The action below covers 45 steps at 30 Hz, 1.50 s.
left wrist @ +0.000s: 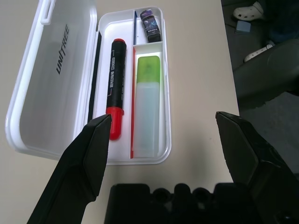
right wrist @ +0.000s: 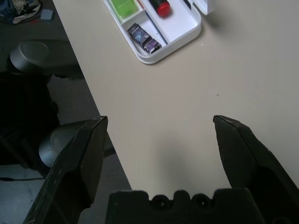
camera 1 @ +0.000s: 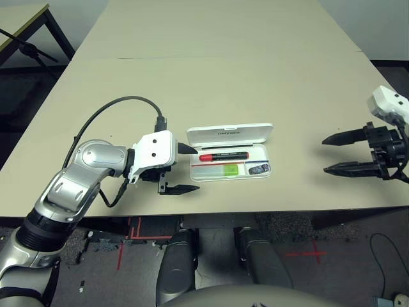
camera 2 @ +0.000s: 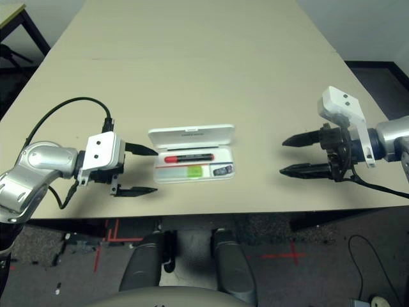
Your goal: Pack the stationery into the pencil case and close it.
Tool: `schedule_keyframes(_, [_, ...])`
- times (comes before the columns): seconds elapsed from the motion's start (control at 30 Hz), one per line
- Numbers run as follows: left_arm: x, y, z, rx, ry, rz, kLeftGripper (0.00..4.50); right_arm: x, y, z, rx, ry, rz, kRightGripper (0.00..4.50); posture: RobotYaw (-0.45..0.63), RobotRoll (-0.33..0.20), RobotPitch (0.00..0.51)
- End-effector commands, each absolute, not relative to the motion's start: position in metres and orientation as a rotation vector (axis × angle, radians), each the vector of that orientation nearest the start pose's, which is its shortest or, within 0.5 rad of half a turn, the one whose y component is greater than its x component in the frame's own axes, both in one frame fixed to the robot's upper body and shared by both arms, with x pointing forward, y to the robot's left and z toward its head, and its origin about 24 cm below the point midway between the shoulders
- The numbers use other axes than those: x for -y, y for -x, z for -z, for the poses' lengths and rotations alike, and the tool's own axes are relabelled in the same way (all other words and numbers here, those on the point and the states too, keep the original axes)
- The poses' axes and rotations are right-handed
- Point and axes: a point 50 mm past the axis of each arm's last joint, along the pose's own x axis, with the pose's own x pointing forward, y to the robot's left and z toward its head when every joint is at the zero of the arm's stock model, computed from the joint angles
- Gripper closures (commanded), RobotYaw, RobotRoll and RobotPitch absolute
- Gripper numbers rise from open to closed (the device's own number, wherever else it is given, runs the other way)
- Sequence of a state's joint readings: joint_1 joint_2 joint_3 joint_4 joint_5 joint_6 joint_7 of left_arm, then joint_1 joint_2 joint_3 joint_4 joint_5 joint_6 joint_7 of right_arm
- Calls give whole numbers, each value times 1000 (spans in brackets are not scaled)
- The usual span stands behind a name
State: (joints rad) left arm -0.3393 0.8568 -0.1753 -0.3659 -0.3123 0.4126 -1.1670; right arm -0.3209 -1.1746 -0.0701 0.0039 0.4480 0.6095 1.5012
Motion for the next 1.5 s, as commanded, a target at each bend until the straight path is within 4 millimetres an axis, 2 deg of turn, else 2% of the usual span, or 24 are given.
schedule_keyframes(0.03, [-175,-246,-158,-252,-634,1352,0,295,-238,-202,-617,363,-1148,32,-80,0,159])
schedule_keyframes(0.4, [-189,-254,-151,-320,-618,1268,0,295,-235,-208,-568,363,-1136,32,-96,0,157])
schedule_keyframes(0.43, [-193,-257,-150,-348,-618,1236,181,294,-235,-208,-565,363,-1137,4,-96,0,155])
schedule_keyframes(0.53, [-209,-262,-146,-442,-613,1151,932,292,-236,-207,-551,362,-1141,0,-94,0,150])
schedule_keyframes(0.73, [-249,-280,-140,-569,-694,917,3464,289,-240,-206,-534,367,-1146,0,-92,0,146])
schedule_keyframes(0.83, [-266,-286,-139,-616,-750,830,4472,288,-241,-205,-530,367,-1147,0,-92,0,146])
schedule_keyframes(0.9, [-275,-288,-140,-645,-773,796,4472,287,-241,-204,-527,368,-1147,0,-92,0,146])
schedule_keyframes(1.03, [-280,-289,-144,-670,-803,797,4472,287,-242,-204,-524,372,-1147,0,-94,0,146])
schedule_keyframes(1.23, [-272,-304,-155,-586,-842,763,4472,287,-243,-203,-520,374,-1148,0,-94,0,146])
schedule_keyframes(1.37, [-238,-322,-169,-361,-755,790,4472,287,-244,-204,-518,381,-1146,0,-93,0,147])
schedule_keyframes(1.5, [-211,-330,-176,-218,-662,830,4472,287,-244,-204,-515,384,-1147,0,-93,0,146])
